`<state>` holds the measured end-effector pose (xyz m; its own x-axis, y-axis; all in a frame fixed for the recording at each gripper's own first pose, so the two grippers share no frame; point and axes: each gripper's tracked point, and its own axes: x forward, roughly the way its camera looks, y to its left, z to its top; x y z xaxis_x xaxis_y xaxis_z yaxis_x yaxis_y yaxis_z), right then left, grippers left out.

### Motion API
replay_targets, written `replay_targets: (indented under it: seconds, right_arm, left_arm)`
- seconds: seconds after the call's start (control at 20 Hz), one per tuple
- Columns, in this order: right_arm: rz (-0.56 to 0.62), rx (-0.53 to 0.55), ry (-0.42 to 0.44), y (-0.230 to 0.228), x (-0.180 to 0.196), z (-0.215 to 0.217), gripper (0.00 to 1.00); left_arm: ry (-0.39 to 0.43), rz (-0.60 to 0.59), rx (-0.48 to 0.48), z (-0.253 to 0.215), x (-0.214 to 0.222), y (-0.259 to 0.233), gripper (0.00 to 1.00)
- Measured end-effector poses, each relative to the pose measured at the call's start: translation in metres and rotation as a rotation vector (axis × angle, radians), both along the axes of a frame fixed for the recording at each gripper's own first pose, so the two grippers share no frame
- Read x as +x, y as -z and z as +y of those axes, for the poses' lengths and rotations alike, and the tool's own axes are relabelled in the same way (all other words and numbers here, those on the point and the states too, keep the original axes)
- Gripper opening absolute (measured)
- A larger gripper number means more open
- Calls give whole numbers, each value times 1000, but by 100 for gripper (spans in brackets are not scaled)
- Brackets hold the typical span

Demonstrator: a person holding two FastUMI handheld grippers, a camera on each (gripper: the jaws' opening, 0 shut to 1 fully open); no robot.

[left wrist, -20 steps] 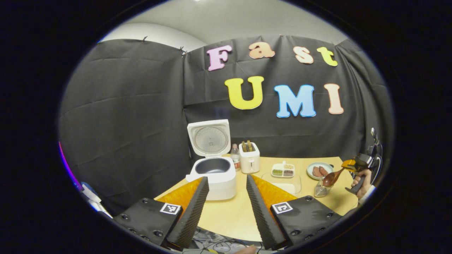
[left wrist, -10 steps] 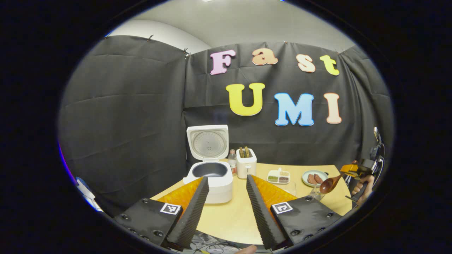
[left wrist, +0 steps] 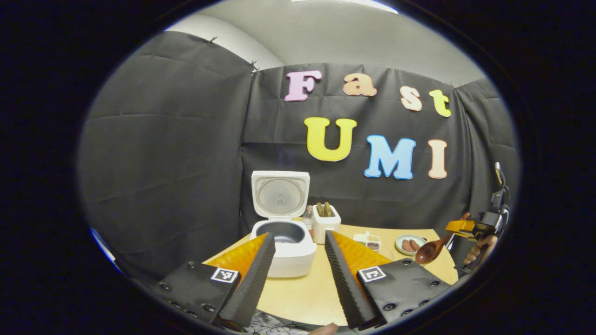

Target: Close the left gripper, press the button to open the rice cooker; take a wooden spoon from the chopstick holder with the right hand, scoop a spoonful of rice and pour it into the rice cooker, then put the wooden spoon back into the chopstick holder.

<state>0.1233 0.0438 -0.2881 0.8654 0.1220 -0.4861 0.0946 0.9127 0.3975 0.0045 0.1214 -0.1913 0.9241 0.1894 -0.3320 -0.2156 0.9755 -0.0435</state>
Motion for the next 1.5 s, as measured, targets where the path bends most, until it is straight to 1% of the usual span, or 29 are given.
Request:
replay_targets:
  seconds: [0.1,0.15,0.3,0.35,0.45,0.55,0.65,0.8,0.85,0.9,0.95,1.0,1.1,1.2,1.25,1.35,1.45,1.5]
  right_arm:
    - [-7,-5,-2,-4,5,27,17]
    - [-1,-3,-5,-2,7,40,17]
    - [9,-23,-24,6,24,73,17]
    - [17,-37,-35,14,33,83,17]
    - [36,-67,-73,35,52,103,17]
    - [72,-83,-116,67,71,119,17]
    - [103,-112,-136,101,89,123,17]
    - [153,-166,-171,152,109,125,17]
    - [165,-183,-182,167,115,125,17]
    - [174,-204,-187,179,120,122,17]
    - [184,-222,-192,190,124,122,17]
    - [197,-233,-197,200,127,123,17]
    - [216,-242,-210,215,128,127,17]
    - [211,-248,-223,220,131,134,17]
    - [218,-235,-230,221,130,140,17]
    - [249,-179,-235,226,125,151,17]
    - [261,-146,-228,225,123,156,17]
    - [268,-131,-229,226,122,158,17]
  left_arm:
    - [-3,-15,-10,26,2,-3,79]
    - [-4,-15,-20,35,5,-1,81]
    - [-7,-17,-41,55,16,1,76]
    - [-8,-17,-32,60,20,3,82]
    - [-22,-20,-14,67,33,5,82]
    - [-50,5,-7,71,44,16,82]
    - [-68,23,-1,70,53,24,81]
    - [-86,66,47,73,54,39,76]
    - [-91,80,60,73,54,45,84]
    - [-96,95,70,73,52,50,89]
    - [-101,109,78,72,50,55,84]
    - [-104,122,84,72,46,59,84]
    - [-107,141,100,71,42,65,89]
    - [-116,158,102,74,41,71,89]
    - [-123,163,92,74,40,73,84]
    - [-144,168,62,77,40,75,84]
    - [-155,163,59,81,41,74,89]
    - [-154,162,62,81,42,74,84]
